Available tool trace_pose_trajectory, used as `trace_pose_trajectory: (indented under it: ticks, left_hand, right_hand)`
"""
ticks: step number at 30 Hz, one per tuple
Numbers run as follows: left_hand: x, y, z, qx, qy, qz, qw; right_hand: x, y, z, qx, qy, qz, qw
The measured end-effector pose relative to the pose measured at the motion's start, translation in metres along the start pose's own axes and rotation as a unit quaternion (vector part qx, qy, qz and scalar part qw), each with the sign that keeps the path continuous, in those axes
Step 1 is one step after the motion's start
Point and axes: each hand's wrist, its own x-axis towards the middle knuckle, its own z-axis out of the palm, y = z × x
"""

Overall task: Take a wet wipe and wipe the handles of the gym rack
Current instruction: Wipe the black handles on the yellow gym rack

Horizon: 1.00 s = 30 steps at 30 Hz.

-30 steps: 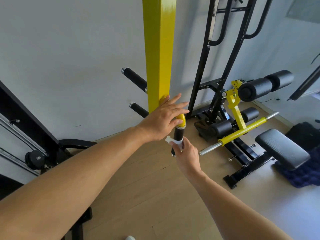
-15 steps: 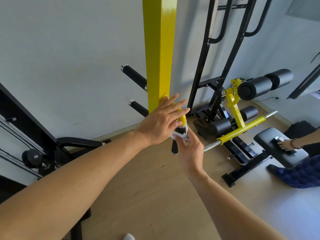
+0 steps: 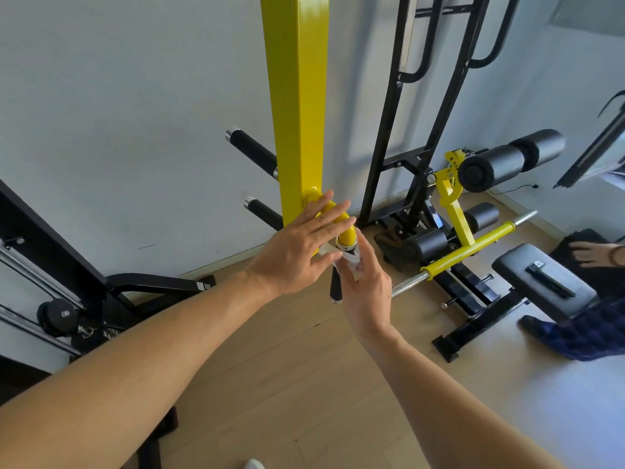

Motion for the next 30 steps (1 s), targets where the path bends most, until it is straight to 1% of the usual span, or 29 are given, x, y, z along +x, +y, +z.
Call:
trace_pose_trajectory:
  ticks: [2,4,7,9,11,13,14,16,18,20,22,23,24,28,30]
  left_hand:
    - [0.001,0.001,0.000,-0.006,0.002,-0.008,1.000]
    - [0.002,0.002,-0.001,-0.007,0.000,-0.013,1.000]
    - [0.004,0.002,-0.002,-0.007,-0.006,-0.019,1.000]
    - [0.004,0.002,-0.002,-0.007,-0.005,-0.021,1.000]
    - [0.003,0.003,-0.002,-0.012,-0.006,-0.023,1.000]
    - [0.005,0.003,-0.002,-0.015,-0.008,-0.029,0.999]
    - [0.005,0.004,-0.002,-0.016,-0.009,-0.031,0.999]
    - [0.006,0.004,-0.002,-0.020,-0.013,-0.032,0.999]
    - [0.006,0.004,-0.002,-0.023,-0.011,-0.030,0.999]
    - [0.005,0.004,0.000,-0.031,-0.006,-0.033,0.999]
    - [0.005,0.004,0.000,-0.039,-0.002,-0.035,0.999]
    - [0.006,0.004,0.000,-0.039,-0.003,-0.034,0.999]
    - [0.006,0.004,0.000,-0.040,-0.006,-0.033,0.999]
    - [0.007,0.002,-0.003,-0.041,-0.008,-0.031,0.999]
    - [0.006,0.002,-0.003,-0.045,-0.006,-0.034,0.998]
  right_hand:
    - [-0.001,0.010,0.003,-0.047,-0.035,0.022,0.998]
    - [-0.002,0.015,0.004,-0.074,-0.036,0.023,0.996]
    - [0.002,0.003,0.001,-0.022,0.009,0.014,1.000]
    - [0.005,-0.002,-0.001,0.009,0.020,0.011,1.000]
    - [0.004,0.003,0.003,0.007,0.003,0.014,1.000]
    - [-0.001,0.012,0.006,-0.023,-0.017,0.025,0.999]
    - [-0.004,0.015,0.007,-0.027,-0.012,0.030,0.999]
    - [-0.004,0.010,0.004,-0.006,0.023,0.026,0.999]
    - [0.000,0.002,0.000,0.017,0.051,0.002,0.999]
    - [0.004,0.004,0.003,0.014,0.032,0.000,0.999]
    - [0.002,0.013,0.008,-0.009,-0.014,0.044,0.999]
    - [0.001,0.018,0.010,-0.017,-0.022,0.059,0.998]
    - [0.001,0.019,0.010,-0.017,-0.016,0.059,0.998]
    - [0.008,-0.001,0.002,0.031,0.043,-0.006,0.999]
    - [0.009,0.001,0.005,0.023,0.025,0.006,0.999]
